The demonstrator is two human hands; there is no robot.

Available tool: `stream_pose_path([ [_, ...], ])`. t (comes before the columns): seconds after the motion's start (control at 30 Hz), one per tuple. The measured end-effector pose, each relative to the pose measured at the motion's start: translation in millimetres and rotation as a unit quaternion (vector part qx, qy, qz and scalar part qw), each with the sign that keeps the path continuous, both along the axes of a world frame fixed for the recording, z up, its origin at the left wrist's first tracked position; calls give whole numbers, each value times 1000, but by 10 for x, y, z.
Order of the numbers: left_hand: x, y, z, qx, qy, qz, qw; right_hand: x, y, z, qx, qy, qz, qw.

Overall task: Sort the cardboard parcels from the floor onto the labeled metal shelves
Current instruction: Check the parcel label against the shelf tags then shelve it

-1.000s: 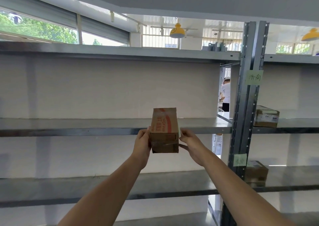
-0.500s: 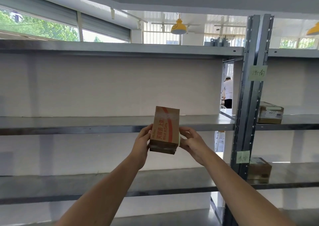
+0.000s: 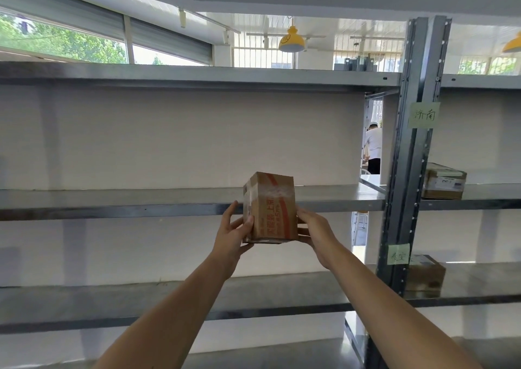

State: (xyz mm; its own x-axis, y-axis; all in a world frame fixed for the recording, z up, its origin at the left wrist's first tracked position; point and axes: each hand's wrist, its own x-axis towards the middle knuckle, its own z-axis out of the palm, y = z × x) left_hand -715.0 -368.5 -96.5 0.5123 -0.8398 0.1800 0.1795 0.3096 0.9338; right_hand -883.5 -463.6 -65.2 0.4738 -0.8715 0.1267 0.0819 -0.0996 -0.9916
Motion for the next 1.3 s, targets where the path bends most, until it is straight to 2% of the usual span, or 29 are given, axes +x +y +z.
stream_pose_path([
  [0.13, 60, -53, 25, 15, -28, -23, 999, 58, -3, -102, -29, 49, 34, 998],
  [0.3, 44, -88, -6, -2, -69, -14, 998, 126, -19, -158, -49, 29, 23, 998],
  [0.37, 72, -85, -26, -9, -53, -10, 998, 123, -27, -153, -55, 37, 19, 998],
  [0.43, 109, -75, -34, -8, -1, -3, 1000, 121, -33, -170, -59, 52, 16, 997],
  [0.5, 126, -55, -24, 2, 38, 3, 999, 130, -72, -202, -72, 105, -16, 992],
  [0.57, 138, -38, -11, 14, 33, 6, 999, 109, -76, -211, -81, 139, -47, 986],
  [0.87, 140, 16, 17, 35, 32, 36, 998, 113, -117, -241, -41, 86, 1, 995],
  [1.0, 82, 32, 41, 55, 2, 68, 996, 144, 36, -149, 32, 55, 40, 997],
  [1.13, 24, 33, 29, 48, -23, 95, 994, 192, 107, -136, 74, 34, 45, 996],
  [1.3, 2, 46, -11, 48, -38, 77, 995, 201, 23, -147, 95, -2, 39, 995],
])
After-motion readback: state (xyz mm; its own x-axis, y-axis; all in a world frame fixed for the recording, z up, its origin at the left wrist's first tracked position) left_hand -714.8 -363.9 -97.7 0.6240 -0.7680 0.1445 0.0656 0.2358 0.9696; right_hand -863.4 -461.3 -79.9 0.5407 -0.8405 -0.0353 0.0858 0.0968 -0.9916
